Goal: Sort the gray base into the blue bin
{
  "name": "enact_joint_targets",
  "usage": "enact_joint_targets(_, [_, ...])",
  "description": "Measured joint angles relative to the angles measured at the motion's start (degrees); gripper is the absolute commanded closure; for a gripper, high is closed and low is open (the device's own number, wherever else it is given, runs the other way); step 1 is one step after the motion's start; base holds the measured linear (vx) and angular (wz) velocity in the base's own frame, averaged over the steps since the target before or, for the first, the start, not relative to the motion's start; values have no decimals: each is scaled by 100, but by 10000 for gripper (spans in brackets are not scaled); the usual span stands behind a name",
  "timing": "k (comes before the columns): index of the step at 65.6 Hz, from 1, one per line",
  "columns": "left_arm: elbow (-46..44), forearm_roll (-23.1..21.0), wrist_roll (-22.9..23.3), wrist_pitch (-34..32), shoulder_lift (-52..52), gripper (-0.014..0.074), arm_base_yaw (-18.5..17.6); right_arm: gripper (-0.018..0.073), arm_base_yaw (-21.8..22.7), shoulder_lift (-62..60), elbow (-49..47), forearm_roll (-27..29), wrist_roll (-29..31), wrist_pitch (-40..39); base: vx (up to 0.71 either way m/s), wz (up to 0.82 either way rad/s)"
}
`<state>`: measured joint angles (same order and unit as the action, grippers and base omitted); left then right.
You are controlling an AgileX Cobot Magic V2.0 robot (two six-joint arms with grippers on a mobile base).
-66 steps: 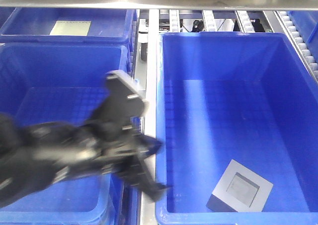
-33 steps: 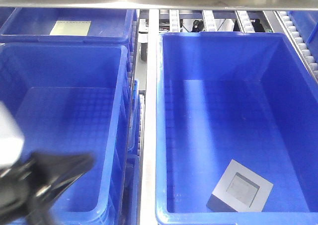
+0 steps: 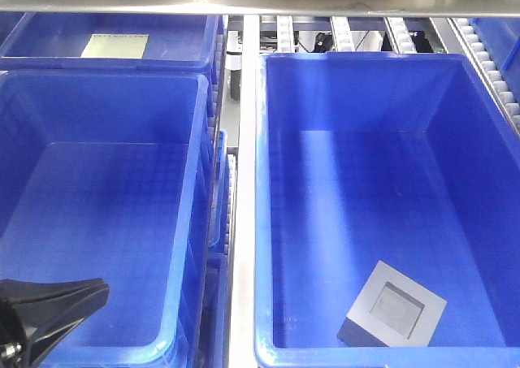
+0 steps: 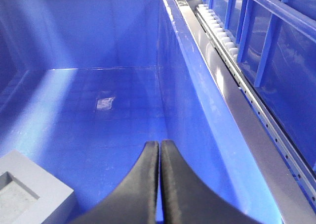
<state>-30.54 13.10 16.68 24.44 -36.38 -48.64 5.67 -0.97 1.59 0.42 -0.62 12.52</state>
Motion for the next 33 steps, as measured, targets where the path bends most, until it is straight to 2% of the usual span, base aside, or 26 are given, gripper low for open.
enact_joint_targets(24, [2, 0, -20, 0, 0, 596, 0, 564, 0, 0, 0, 0, 0, 0, 0, 0])
enact_joint_targets(33, [2, -255, -443, -5, 0, 596, 0, 564, 0, 0, 0, 0, 0, 0, 0, 0])
